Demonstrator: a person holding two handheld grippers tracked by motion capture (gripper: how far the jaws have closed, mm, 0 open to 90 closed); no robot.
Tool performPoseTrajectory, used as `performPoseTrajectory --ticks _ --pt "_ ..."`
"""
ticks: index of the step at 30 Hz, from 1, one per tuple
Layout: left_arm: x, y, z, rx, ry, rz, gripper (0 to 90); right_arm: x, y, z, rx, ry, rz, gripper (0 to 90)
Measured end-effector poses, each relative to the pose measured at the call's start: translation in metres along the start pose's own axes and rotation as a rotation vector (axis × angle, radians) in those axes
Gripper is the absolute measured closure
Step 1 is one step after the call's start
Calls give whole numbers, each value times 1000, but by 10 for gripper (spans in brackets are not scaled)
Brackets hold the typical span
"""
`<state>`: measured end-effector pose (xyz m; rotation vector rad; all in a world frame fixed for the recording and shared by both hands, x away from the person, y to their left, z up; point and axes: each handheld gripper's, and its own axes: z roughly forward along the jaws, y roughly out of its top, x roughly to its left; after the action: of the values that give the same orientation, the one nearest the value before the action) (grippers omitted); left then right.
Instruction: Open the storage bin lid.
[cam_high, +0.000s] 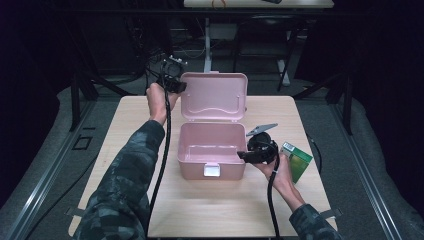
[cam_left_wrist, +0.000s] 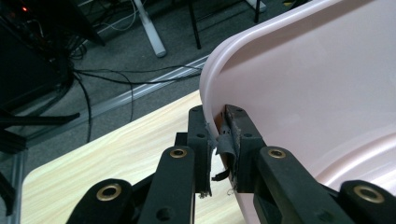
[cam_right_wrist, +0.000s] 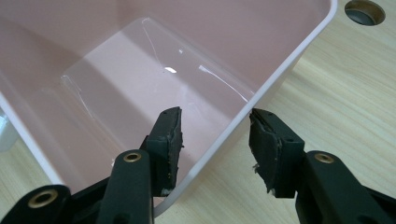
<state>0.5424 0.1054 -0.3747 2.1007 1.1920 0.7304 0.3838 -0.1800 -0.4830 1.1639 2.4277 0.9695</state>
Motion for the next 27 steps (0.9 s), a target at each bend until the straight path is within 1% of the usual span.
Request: performPoseTrajectory --ticks 1,6,9,12,15,17,20,27 --pt "1 0 2 -1 -4 -9 817 0 0 0 -2 4 1 538" --pt "2 2 10 10 -4 -17 819 0 0 0 -2 2 6 535" --pt "4 2 13 20 -15 -47 823 0 0 0 -2 -1 3 535" --pt "5 2 17 24 -17 -56 825 0 0 0 -4 -4 2 536" --pt "7 1 20 26 -28 -68 825 1 -1 1 -8 -5 9 536" --pt "7 1 23 28 -27 -73 825 1 -1 1 -7 -10 15 538" --pt "9 3 27 35 -41 -92 829 1 -1 1 -7 -13 20 536" --pt "7 3 37 56 -24 -104 825 1 -1 2 -13 -8 31 526"
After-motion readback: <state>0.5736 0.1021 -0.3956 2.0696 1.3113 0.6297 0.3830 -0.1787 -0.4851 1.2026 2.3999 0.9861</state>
